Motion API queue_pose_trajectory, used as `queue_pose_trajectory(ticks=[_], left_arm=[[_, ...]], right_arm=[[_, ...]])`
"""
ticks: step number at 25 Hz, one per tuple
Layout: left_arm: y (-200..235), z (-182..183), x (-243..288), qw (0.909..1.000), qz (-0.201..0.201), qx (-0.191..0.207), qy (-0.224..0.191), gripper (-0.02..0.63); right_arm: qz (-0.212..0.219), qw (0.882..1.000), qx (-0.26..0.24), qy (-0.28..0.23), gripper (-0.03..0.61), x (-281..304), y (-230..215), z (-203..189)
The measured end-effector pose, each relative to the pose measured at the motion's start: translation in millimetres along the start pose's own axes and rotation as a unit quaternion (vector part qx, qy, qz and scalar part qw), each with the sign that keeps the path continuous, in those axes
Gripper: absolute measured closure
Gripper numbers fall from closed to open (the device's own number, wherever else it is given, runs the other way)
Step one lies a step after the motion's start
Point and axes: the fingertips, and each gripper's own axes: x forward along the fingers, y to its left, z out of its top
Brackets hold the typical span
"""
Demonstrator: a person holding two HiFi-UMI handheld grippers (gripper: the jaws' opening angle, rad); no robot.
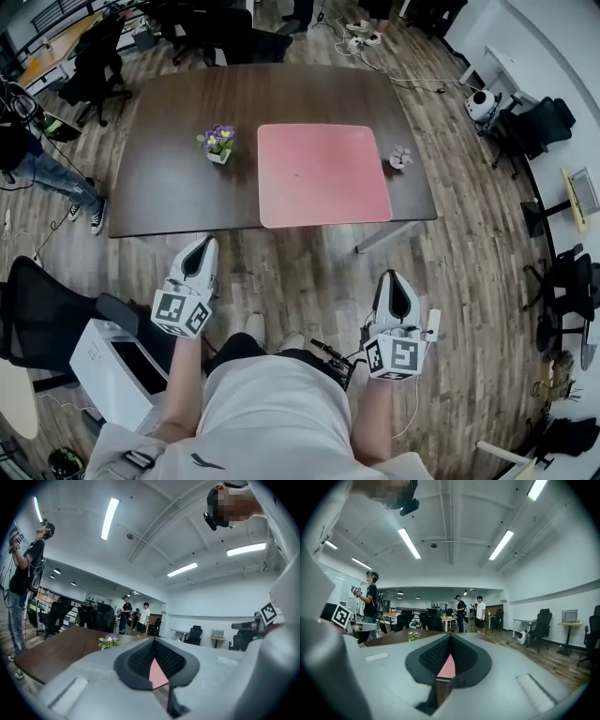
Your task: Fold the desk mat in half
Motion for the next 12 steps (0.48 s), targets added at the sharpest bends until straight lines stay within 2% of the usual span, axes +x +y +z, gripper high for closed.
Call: queue_pose_trajectory(ticks=[12], left_arm=[[24, 1, 8, 0.9999, -0.010, -0.003, 0.004, 0.609]], right_arm=[[-0.008, 1.000, -0.002, 0.001, 0.578, 17, 15, 0]])
